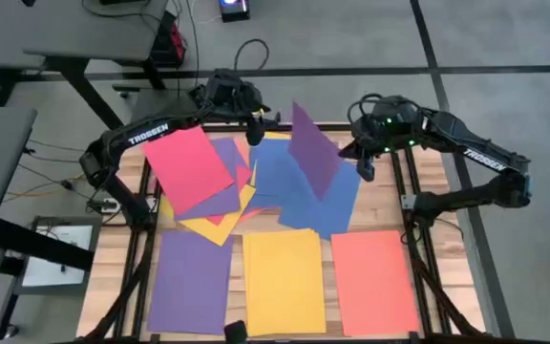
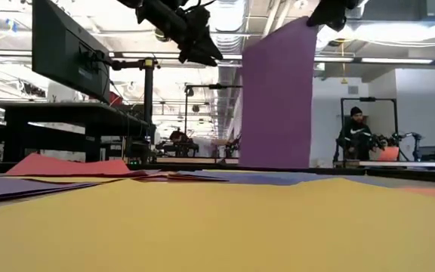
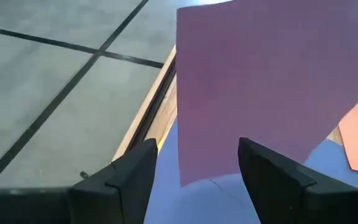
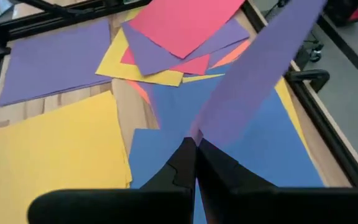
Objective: Organize paper
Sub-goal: Stack the purple paper on top of the purple paper
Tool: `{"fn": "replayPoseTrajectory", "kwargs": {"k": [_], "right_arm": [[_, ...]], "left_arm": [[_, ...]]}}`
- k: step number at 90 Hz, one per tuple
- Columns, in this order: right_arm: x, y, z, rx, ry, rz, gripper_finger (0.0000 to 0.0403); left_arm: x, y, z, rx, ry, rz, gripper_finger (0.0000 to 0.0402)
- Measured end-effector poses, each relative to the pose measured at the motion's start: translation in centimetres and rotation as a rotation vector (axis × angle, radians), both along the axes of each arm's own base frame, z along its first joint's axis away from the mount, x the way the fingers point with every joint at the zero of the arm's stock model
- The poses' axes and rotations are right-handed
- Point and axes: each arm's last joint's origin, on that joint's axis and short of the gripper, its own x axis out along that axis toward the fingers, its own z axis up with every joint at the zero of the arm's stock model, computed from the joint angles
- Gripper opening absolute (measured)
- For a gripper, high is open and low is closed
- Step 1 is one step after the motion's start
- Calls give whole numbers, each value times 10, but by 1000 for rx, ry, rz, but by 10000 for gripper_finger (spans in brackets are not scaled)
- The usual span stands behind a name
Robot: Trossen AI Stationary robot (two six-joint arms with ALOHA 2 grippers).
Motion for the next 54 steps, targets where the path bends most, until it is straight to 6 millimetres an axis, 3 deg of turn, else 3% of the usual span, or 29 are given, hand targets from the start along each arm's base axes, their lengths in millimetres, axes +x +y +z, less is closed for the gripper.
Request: {"fn": "replayPoseTrajectory", "kwargs": {"k": [26, 54], "right_arm": [[1, 4, -1, 4, 10, 18, 0], [6, 9, -2, 21, 8, 51, 0]], "left_arm": [[15, -19, 32, 227, -17, -87, 208], [49, -13, 23, 325, 69, -51, 208]]}}
